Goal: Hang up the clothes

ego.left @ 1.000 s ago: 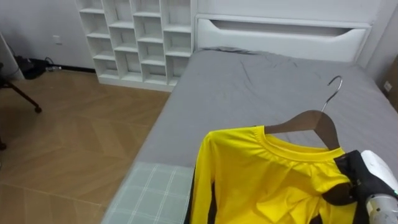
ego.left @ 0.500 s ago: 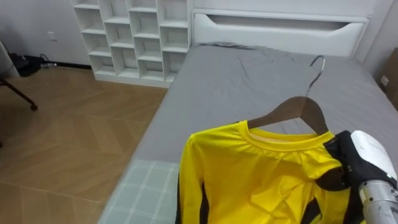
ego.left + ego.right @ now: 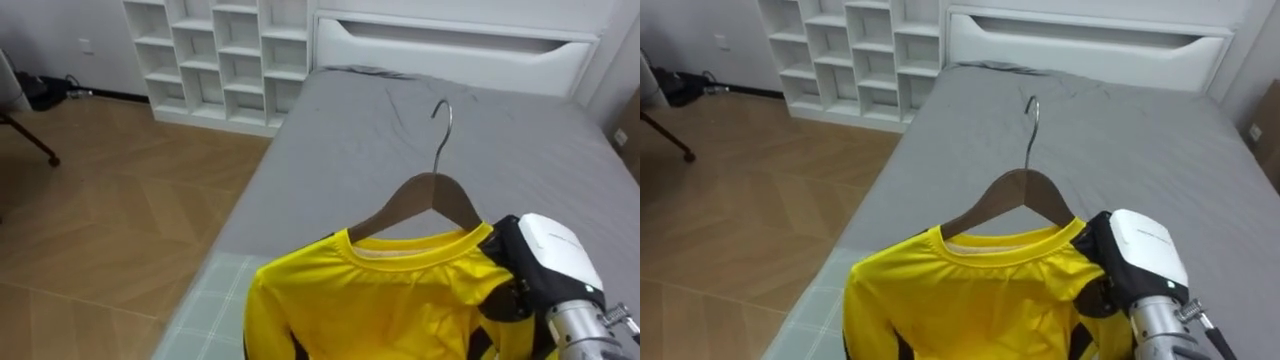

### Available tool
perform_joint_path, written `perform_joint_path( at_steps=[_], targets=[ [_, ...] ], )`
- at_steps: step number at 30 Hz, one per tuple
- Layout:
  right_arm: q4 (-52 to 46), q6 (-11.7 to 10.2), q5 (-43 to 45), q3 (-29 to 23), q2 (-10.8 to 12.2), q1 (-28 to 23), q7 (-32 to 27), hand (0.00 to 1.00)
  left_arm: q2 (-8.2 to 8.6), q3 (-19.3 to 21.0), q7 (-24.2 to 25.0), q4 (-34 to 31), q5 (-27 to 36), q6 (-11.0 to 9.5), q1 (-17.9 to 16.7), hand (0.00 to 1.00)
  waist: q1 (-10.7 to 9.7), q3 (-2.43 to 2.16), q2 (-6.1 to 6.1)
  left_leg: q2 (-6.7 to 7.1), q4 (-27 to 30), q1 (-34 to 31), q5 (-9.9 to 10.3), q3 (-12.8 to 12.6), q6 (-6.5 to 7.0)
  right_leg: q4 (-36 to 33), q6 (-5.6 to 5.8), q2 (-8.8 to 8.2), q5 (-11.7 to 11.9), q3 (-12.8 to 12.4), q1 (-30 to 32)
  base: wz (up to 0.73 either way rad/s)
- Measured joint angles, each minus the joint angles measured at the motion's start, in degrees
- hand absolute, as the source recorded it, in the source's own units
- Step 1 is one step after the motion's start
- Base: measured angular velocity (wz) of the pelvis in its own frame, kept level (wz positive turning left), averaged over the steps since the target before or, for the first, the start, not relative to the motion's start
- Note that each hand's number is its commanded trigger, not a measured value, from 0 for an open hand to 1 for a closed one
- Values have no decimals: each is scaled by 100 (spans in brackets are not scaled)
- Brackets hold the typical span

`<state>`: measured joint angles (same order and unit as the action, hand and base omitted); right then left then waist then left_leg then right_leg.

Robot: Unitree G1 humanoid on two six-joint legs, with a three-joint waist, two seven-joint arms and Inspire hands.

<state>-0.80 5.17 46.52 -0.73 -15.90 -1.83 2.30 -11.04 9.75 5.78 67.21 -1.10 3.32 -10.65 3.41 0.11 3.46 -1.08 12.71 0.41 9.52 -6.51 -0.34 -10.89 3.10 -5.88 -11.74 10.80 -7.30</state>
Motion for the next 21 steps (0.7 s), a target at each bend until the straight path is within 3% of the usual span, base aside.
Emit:
perform_joint_path(
  at_steps=[8, 12, 14, 18, 21],
  targets=[
    [-289, -9, 159, 5, -1, 0, 42, 100, -127, -157, -24, -3, 33, 0, 45, 0, -18, 44, 113, -83, 127, -4, 46, -44, -31, -88, -2, 58, -2, -54, 13, -3],
    [-298, -59, 125, -29, 0, -5, 42, 100, -151, -160, -24, 5, -76, 0, 70, 0, -79, 73, 59, -335, 686, -179, 329, -91, -110, -192, -33, 243, -15, -141, 7, -12],
    [-298, -144, 119, -44, 5, -30, 25, 100, -162, -183, -36, 4, -85, 0, 75, 0, -168, 61, 49, -399, 719, -171, 374, -127, -141, -198, -79, 297, -36, -179, 2, -16],
    [-299, -280, 117, -48, 5, -240, -107, 100, -176, -240, -56, -9, -356, 8, 98, 0, -175, 25, 23, -541, 697, -74, 379, -439, -210, -335, -242, 388, -113, -537, 192, -45],
    [-303, -289, 59, -48, 6, -417, -226, 100, -190, -451, -108, -9, -357, 21, 109, 0, -190, 11, -6, -541, 588, 45, 342, -582, -266, -590, -285, 445, -185, -938, 469, -70]
  ],
)
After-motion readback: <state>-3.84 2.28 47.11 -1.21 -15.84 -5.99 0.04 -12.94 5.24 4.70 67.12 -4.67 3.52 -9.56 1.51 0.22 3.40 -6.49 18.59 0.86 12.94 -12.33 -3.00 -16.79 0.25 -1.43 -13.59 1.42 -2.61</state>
